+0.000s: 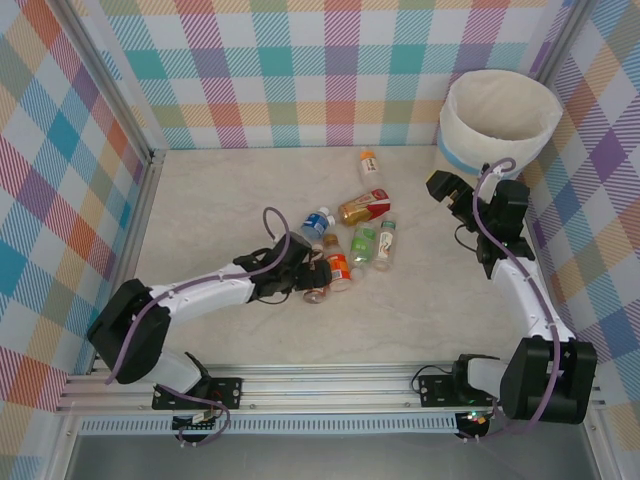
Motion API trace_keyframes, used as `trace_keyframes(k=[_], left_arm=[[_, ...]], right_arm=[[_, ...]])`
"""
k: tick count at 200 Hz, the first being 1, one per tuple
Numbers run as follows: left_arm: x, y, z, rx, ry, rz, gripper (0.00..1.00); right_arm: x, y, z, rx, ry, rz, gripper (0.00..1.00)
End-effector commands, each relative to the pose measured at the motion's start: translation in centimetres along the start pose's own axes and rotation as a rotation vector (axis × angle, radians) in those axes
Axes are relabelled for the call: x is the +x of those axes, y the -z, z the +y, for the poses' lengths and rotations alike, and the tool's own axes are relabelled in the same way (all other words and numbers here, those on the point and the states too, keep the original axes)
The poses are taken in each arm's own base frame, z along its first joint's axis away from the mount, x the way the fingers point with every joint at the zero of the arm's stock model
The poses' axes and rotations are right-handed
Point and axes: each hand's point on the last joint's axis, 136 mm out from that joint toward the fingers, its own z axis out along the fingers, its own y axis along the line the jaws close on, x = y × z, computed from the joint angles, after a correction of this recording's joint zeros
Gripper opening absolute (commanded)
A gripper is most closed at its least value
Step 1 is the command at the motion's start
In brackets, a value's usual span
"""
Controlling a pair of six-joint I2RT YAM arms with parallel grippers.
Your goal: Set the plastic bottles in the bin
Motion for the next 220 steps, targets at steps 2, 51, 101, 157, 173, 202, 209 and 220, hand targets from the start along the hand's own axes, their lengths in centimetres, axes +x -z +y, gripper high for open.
trace_keyframes(k=[2,51,101,157,173,202,209,220], left_arm=[[2.1,-0.4,0.6,-0.066,-0.083,0.059,1.00],[3.0,-2.6,-0.6,-0.029,-0.197,0.106,0.86],[3.8,-3.7,0.2,-0.067,-0.240,0.134,0.78],[4.5,-3.2,-0.6,0.030,-0.273,0.123,0.57],[4.5,-3.0,-0.7,0.055,-0.270,0.109,0.53],[4.0,-2.4,-1.3,0.102,-0.266,0.063,0.50],[3.8,-2.1,-1.5,0.113,-0.266,0.047,0.49],[3.3,-1.5,-1.9,0.139,-0.270,0.016,0.49]], right_arm=[[-1.1,0.1,1.5,-0.053,0.016,-0.046,1.00],[-0.8,0.0,0.9,-0.033,0.014,-0.037,1.00],[-0.2,-0.5,0.5,-0.025,0.003,0.006,1.00],[-0.3,-1.2,0.1,-0.031,0.008,-0.004,1.00],[-0.5,-1.2,0.2,-0.038,0.020,-0.011,1.00],[0.7,-1.6,1.2,-0.084,0.066,0.034,1.00],[1.3,-1.8,1.7,-0.098,0.095,0.054,1.00],[2.5,-2.1,2.4,-0.118,0.132,0.089,1.00]])
